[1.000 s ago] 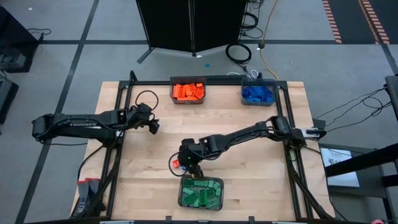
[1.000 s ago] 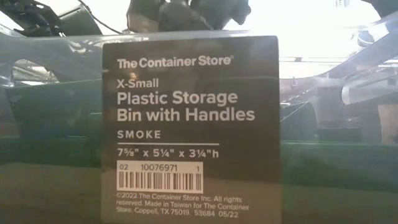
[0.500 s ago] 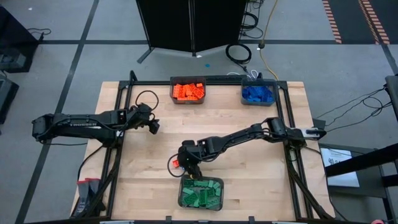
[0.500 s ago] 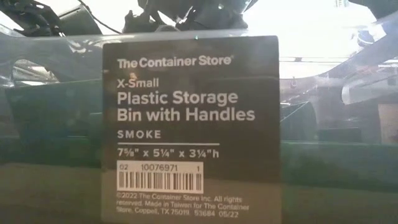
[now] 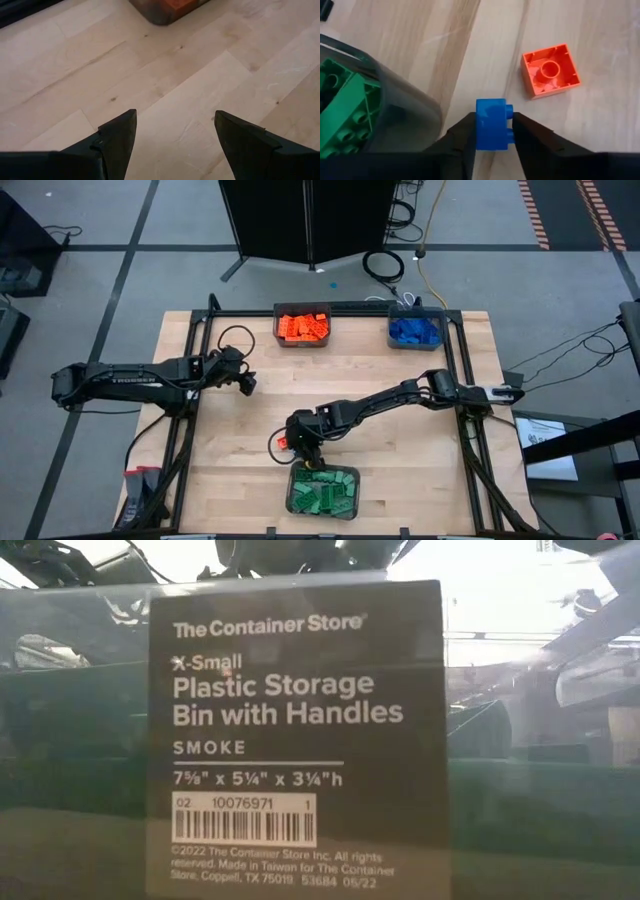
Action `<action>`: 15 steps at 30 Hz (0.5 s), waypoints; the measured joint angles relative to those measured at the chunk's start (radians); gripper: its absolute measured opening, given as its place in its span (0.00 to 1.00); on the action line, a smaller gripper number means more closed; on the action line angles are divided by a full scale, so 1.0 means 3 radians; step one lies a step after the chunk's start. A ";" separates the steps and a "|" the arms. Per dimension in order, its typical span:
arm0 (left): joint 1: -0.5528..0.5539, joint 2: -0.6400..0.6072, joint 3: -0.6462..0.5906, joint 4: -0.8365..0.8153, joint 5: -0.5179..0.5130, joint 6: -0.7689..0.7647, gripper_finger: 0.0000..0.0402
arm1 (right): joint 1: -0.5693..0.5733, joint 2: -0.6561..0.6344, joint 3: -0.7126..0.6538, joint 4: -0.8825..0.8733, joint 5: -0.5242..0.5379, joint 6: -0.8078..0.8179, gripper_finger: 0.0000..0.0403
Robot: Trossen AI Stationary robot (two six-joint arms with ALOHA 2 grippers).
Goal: Sort blocks
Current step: Put the blue game piece into the top right black bin
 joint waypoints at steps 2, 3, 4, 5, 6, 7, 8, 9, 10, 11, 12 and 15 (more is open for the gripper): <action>0.0000 0.0001 0.0000 -0.0004 0.0000 0.0002 0.67 | -0.0004 -0.0008 0.0000 -0.0015 0.0002 -0.0007 0.25; 0.0000 0.0001 -0.0001 -0.0006 0.0001 0.0004 0.67 | -0.0015 -0.0027 0.0000 -0.0042 0.0031 -0.0001 0.21; 0.0000 0.0000 -0.0001 -0.0004 0.0001 0.0004 0.67 | -0.0024 -0.0042 -0.0001 -0.0067 0.0048 0.0005 0.18; 0.0000 0.0000 0.0000 -0.0005 0.0001 0.0006 0.67 | -0.0039 -0.0065 -0.0004 -0.0114 0.0047 0.0016 0.17; 0.0000 0.0001 -0.0001 -0.0006 0.0001 0.0010 0.67 | -0.0059 -0.0080 -0.0008 -0.0149 0.0049 0.0020 0.17; 0.0000 0.0000 0.0001 -0.0004 0.0002 0.0013 0.67 | -0.0085 -0.0102 -0.0011 -0.0166 0.0055 0.0024 0.17; 0.0000 0.0000 0.0000 -0.0003 0.0003 0.0013 0.67 | -0.0103 -0.0122 -0.0013 -0.0180 0.0070 0.0024 0.17; 0.0000 0.0001 0.0000 -0.0007 0.0003 0.0013 0.67 | -0.0126 -0.0144 -0.0014 -0.0197 0.0070 0.0029 0.17; 0.0000 0.0001 0.0000 -0.0004 0.0003 0.0013 0.67 | -0.0142 -0.0178 -0.0014 -0.0200 0.0075 0.0039 0.17; 0.0000 0.0001 -0.0001 -0.0004 0.0003 0.0013 0.67 | -0.0156 -0.0216 -0.0014 -0.0202 0.0075 0.0051 0.17; 0.0000 0.0001 -0.0001 -0.0005 0.0003 0.0013 0.67 | -0.0165 -0.0248 -0.0014 -0.0203 0.0074 0.0061 0.17; 0.0000 0.0001 0.0000 -0.0006 0.0004 0.0013 0.67 | -0.0195 -0.0345 -0.0013 -0.0288 0.0148 0.0056 0.17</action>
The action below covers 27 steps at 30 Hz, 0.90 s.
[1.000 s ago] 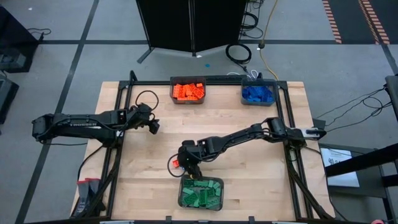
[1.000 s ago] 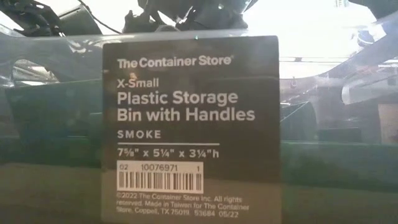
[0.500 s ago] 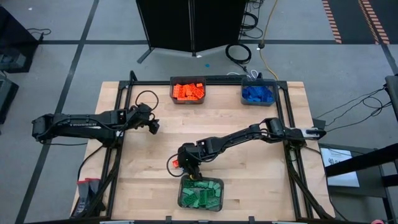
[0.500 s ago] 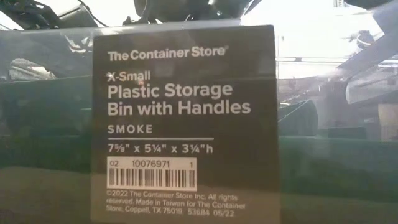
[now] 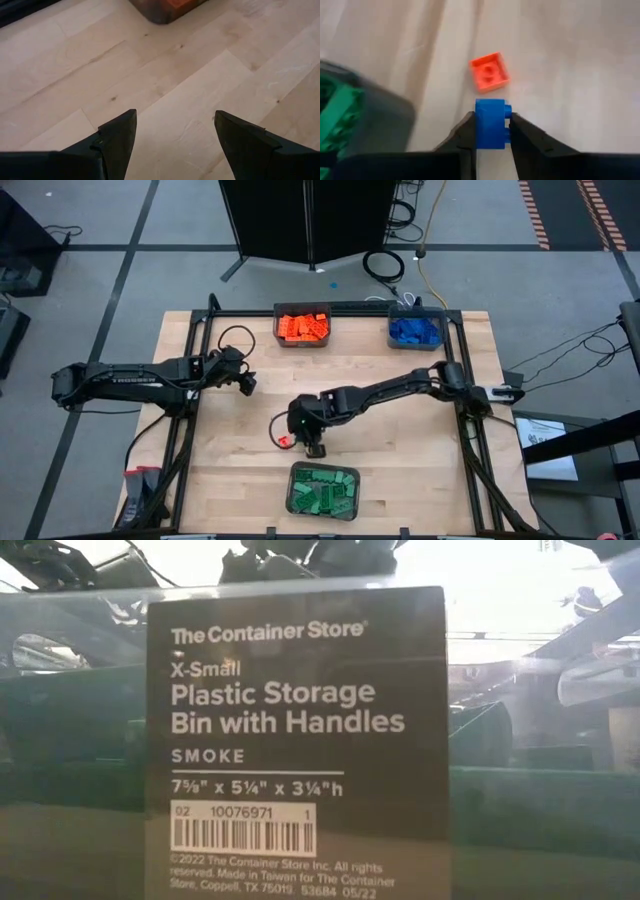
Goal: Sort blocks
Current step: Put the blue game piece into the top right black bin
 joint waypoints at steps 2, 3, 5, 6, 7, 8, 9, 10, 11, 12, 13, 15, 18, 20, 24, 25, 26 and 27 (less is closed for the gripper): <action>0.0000 0.0000 0.0000 0.0002 0.0001 0.0001 0.67 | -0.0041 -0.0089 0.0000 -0.0066 0.0098 -0.0013 0.12; 0.0000 -0.0001 0.0001 0.0000 0.0003 0.0002 0.67 | -0.0068 -0.0150 -0.0001 -0.0153 0.0151 -0.0033 0.06; 0.0000 -0.0001 0.0001 -0.0005 0.0009 0.0000 0.67 | -0.0133 -0.0299 0.0000 -0.0239 0.0210 -0.0039 0.00; 0.0000 -0.0001 0.0000 -0.0017 0.0011 0.0000 0.67 | -0.0170 -0.0377 0.0003 -0.0337 0.0252 -0.0065 0.01; 0.0000 -0.0001 0.0000 -0.0021 0.0017 0.0000 0.67 | -0.0213 -0.0454 0.0003 -0.0455 0.0279 -0.0089 0.01; 0.0000 -0.0001 0.0001 -0.0022 0.0023 -0.0007 0.67 | -0.0252 -0.0532 0.0003 -0.0539 0.0325 -0.0099 0.01; 0.0000 0.0000 0.0000 -0.0039 0.0024 -0.0012 0.67 | -0.0298 -0.0598 0.0003 -0.0613 0.0378 -0.0108 0.01; 0.0000 -0.0001 0.0000 -0.0054 0.0025 -0.0010 0.67 | -0.0347 -0.0660 0.0003 -0.0678 0.0398 -0.0115 0.01; 0.0000 -0.0001 0.0001 -0.0054 0.0025 -0.0010 0.67 | -0.0398 -0.0733 0.0003 -0.0763 0.0401 -0.0132 0.01; 0.0000 0.0000 0.0000 -0.0057 0.0025 -0.0011 0.67 | -0.0441 -0.0791 0.0003 -0.0861 0.0406 -0.0143 0.01; 0.0000 0.0000 0.0001 -0.0064 0.0025 -0.0011 0.67 | -0.0484 -0.0836 0.0003 -0.0949 0.0409 -0.0157 0.00; 0.0000 -0.0001 0.0001 -0.0063 0.0025 -0.0011 0.67 | -0.0533 -0.0935 0.0005 -0.1190 0.0402 -0.0247 0.00; 0.0000 -0.0001 0.0000 -0.0069 0.0025 0.0004 0.67 | -0.0500 -0.1054 0.0001 -0.1519 0.0217 -0.0494 0.00; 0.0000 -0.0001 0.0001 -0.0075 0.0025 0.0005 0.67 | -0.0449 -0.1135 0.0001 -0.1712 0.0015 -0.0703 0.00; 0.0000 -0.0001 0.0000 -0.0073 0.0022 0.0011 0.67 | -0.0337 -0.1161 0.0005 -0.1855 -0.0323 -0.0917 0.00; 0.0000 0.0000 0.0000 -0.0075 0.0019 0.0013 0.67 | -0.0308 -0.1142 0.0001 -0.1866 -0.0329 -0.0905 0.01; 0.0000 0.0000 0.0001 -0.0074 0.0010 0.0012 0.67 | -0.0281 -0.1107 0.0001 -0.1864 -0.0330 -0.0907 0.03; 0.0000 -0.0001 0.0001 -0.0074 0.0000 0.0011 0.67 | -0.0254 -0.1078 0.0001 -0.1868 -0.0330 -0.0918 0.05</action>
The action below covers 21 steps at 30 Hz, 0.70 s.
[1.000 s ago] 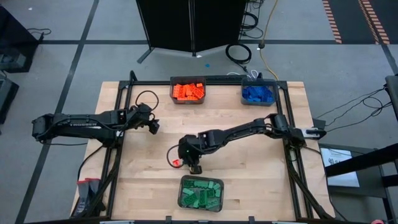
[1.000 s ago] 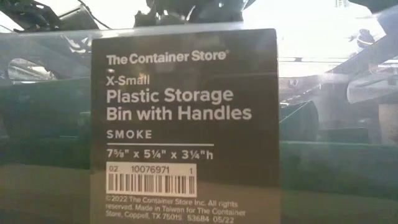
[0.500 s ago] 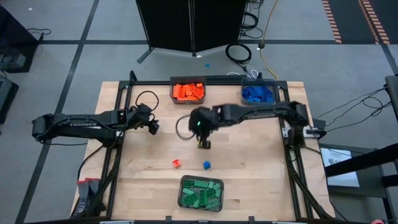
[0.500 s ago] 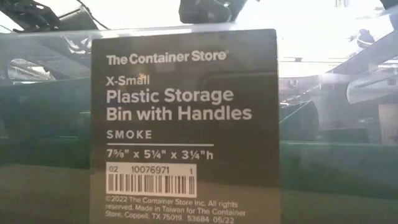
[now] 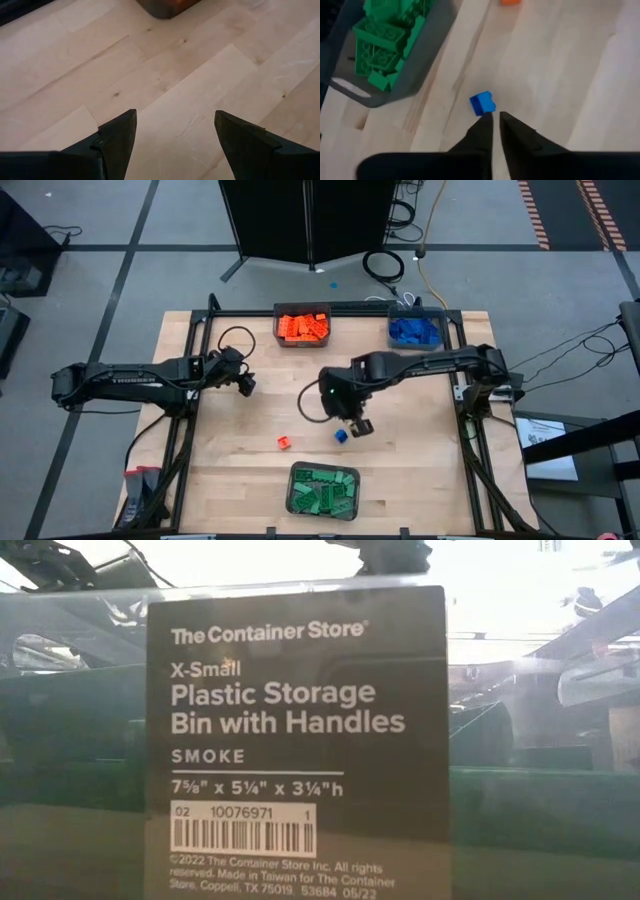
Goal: Sort blocks
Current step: Put the blue game piece into the top right black bin
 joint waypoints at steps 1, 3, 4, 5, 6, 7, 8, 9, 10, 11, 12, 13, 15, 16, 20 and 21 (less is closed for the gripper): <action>0.0000 0.0001 0.0000 0.0000 -0.0004 0.0002 0.67 | 0.0026 0.0032 0.0000 -0.0017 0.0002 -0.0012 0.07; 0.0000 0.0000 -0.0001 0.0001 -0.0004 0.0035 0.67 | 0.0064 0.0124 0.0000 -0.0012 0.0002 -0.0013 0.14; 0.0000 0.0000 -0.0001 0.0001 -0.0004 0.0065 0.67 | 0.0082 0.0162 0.0000 -0.0002 0.0000 -0.0026 0.18; 0.0000 0.0001 -0.0001 0.0000 -0.0005 0.0067 0.67 | 0.0096 0.0206 0.0000 -0.0003 -0.0013 -0.0049 0.22; 0.0000 0.0000 0.0000 0.0001 -0.0005 0.0068 0.67 | 0.0112 0.0246 0.0000 -0.0002 -0.0056 -0.0067 0.27; 0.0000 0.0000 0.0000 0.0001 -0.0005 0.0070 0.67 | 0.0131 0.0289 0.0000 0.0007 -0.0077 -0.0079 0.32; 0.0000 0.0000 -0.0001 0.0000 -0.0005 0.0070 0.67 | 0.0151 0.0336 0.0000 0.0016 -0.0080 -0.0083 0.38; 0.0000 0.0000 -0.0001 0.0001 -0.0006 0.0070 0.67 | 0.0173 0.0381 0.0000 0.0014 -0.0083 -0.0095 0.43; 0.0000 0.0000 0.0000 0.0001 -0.0006 0.0070 0.67 | 0.0196 0.0432 0.0000 0.0010 -0.0079 -0.0117 0.49; 0.0000 0.0001 0.0000 0.0000 -0.0006 0.0070 0.67 | 0.0221 0.0484 0.0000 0.0010 -0.0079 -0.0145 0.54; 0.0000 0.0000 0.0000 0.0001 -0.0006 0.0070 0.67 | 0.0246 0.0532 0.0000 0.0016 -0.0078 -0.0174 0.59; 0.0000 0.0001 -0.0001 0.0001 -0.0008 0.0074 0.67 | 0.0268 0.0584 0.0000 0.0029 -0.0074 -0.0204 0.63; 0.0000 0.0001 0.0000 0.0001 -0.0008 0.0078 0.67 | 0.0312 0.0691 0.0000 0.0064 -0.0072 -0.0250 0.69; 0.0000 0.0000 0.0000 0.0001 -0.0009 0.0078 0.67 | 0.0327 0.0749 0.0000 0.0086 -0.0075 -0.0270 0.71; 0.0000 0.0000 0.0000 0.0001 -0.0013 0.0064 0.67 | 0.0352 0.0991 0.0000 0.0167 -0.0068 -0.0325 0.73; 0.0000 0.0000 -0.0001 0.0001 -0.0013 0.0062 0.67 | 0.0351 0.1046 0.0000 0.0165 -0.0068 -0.0327 0.73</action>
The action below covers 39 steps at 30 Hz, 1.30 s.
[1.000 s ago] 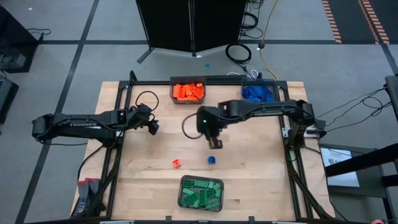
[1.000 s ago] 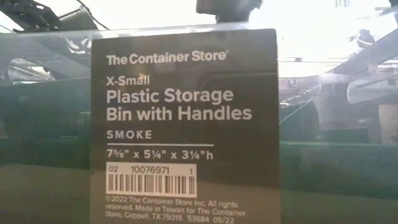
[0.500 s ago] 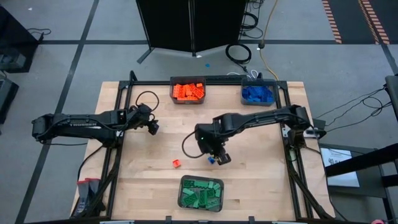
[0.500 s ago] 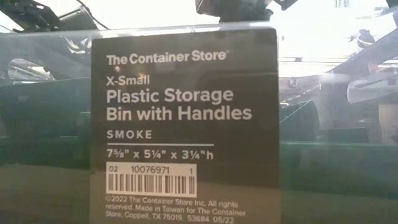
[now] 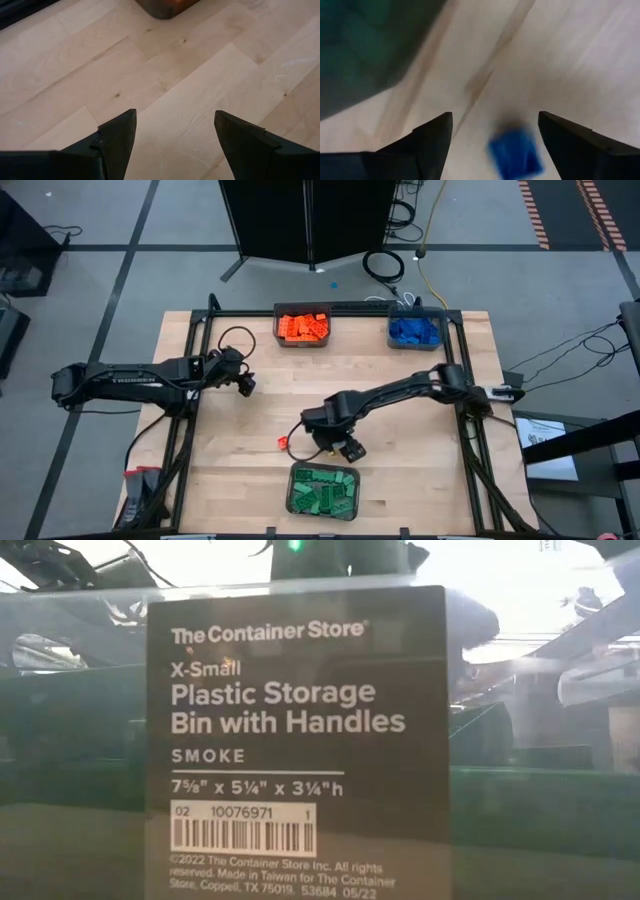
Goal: Sort blocks
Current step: Put the blue game piece into the top right black bin
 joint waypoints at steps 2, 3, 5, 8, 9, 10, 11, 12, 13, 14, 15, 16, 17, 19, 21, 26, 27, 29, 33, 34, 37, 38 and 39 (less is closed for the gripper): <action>0.0000 0.0000 0.0000 0.0000 -0.0001 0.0000 0.67 | -0.0001 0.0104 0.0000 0.0004 0.0001 0.0000 0.71; 0.0000 0.0001 0.0001 0.0000 -0.0001 0.0000 0.67 | -0.0003 0.0153 0.0000 0.0000 0.0001 0.0000 0.70; 0.0000 0.0001 0.0000 0.0000 -0.0001 -0.0002 0.67 | -0.0014 0.0216 0.0004 0.0003 0.0003 -0.0002 0.69; 0.0000 0.0001 0.0001 0.0000 -0.0001 -0.0003 0.67 | -0.0023 0.0248 0.0013 -0.0005 0.0000 -0.0001 0.66; 0.0000 0.0000 0.0000 -0.0001 -0.0001 -0.0006 0.67 | -0.0026 0.0248 0.0010 -0.0010 -0.0005 -0.0008 0.65; 0.0000 0.0000 0.0001 0.0001 0.0000 -0.0006 0.67 | -0.0030 0.0248 0.0011 -0.0024 -0.0005 -0.0003 0.64; 0.0000 0.0001 0.0001 -0.0002 0.0000 -0.0006 0.67 | -0.0039 0.0247 0.0010 -0.0055 -0.0003 0.0014 0.64; 0.0000 0.0000 0.0001 -0.0001 0.0000 -0.0006 0.67 | -0.0050 0.0227 0.0010 -0.0103 0.0007 0.0037 0.63; 0.0000 0.0000 0.0000 0.0001 0.0000 -0.0006 0.67 | -0.0063 0.0204 0.0009 -0.0192 0.0007 0.0073 0.63; 0.0000 0.0001 0.0000 -0.0001 0.0000 -0.0005 0.67 | -0.0080 0.0185 -0.0002 -0.0325 0.0007 0.0121 0.62; 0.0000 0.0001 0.0000 -0.0001 -0.0001 -0.0005 0.67 | -0.0102 0.0161 -0.0008 -0.0438 0.0009 0.0175 0.62; 0.0000 0.0001 0.0000 0.0004 -0.0004 -0.0005 0.67 | -0.0129 0.0125 -0.0010 -0.0477 0.0011 0.0221 0.62; 0.0000 0.0001 0.0000 0.0000 -0.0014 -0.0006 0.67 | -0.0152 0.0087 -0.0008 -0.0516 0.0010 0.0259 0.62; 0.0000 0.0001 0.0001 0.0001 -0.0029 -0.0006 0.67 | -0.0202 0.0014 -0.0001 -0.0635 0.0015 0.0325 0.63; 0.0000 0.0001 0.0001 0.0001 -0.0043 -0.0006 0.67 | -0.0252 -0.0039 -0.0003 -0.0678 -0.0004 0.0436 0.63; 0.0000 0.0001 0.0001 0.0000 -0.0044 -0.0010 0.67 | -0.0342 -0.0121 -0.0002 -0.0620 -0.0007 0.0707 0.65; 0.0000 0.0001 0.0001 0.0000 -0.0042 -0.0009 0.67 | -0.0346 -0.0123 -0.0002 -0.0612 -0.0009 0.0746 0.65; 0.0000 0.0000 0.0000 0.0000 -0.0027 -0.0009 0.67 | -0.0347 -0.0123 -0.0039 -0.0538 0.0003 0.0826 0.65; 0.0000 0.0001 0.0001 -0.0003 0.0010 -0.0008 0.67 | -0.0340 -0.0231 -0.0437 -0.0349 -0.0046 0.1076 0.65; 0.0000 0.0001 0.0001 -0.0005 0.0010 -0.0006 0.67 | -0.0341 -0.0277 -0.0560 -0.0328 -0.0100 0.1133 0.65; 0.0000 0.0001 0.0000 -0.0012 0.0008 0.0039 0.67 | -0.0348 -0.0445 -0.0891 -0.0242 -0.0218 0.1306 0.65; 0.0000 0.0001 0.0001 -0.0013 0.0005 0.0086 0.67 | -0.0355 -0.0520 -0.0989 -0.0141 -0.0232 0.1355 0.65; 0.0000 0.0001 0.0000 -0.0012 -0.0014 0.0097 0.67 | -0.0359 -0.0593 -0.1078 -0.0021 -0.0248 0.1429 0.65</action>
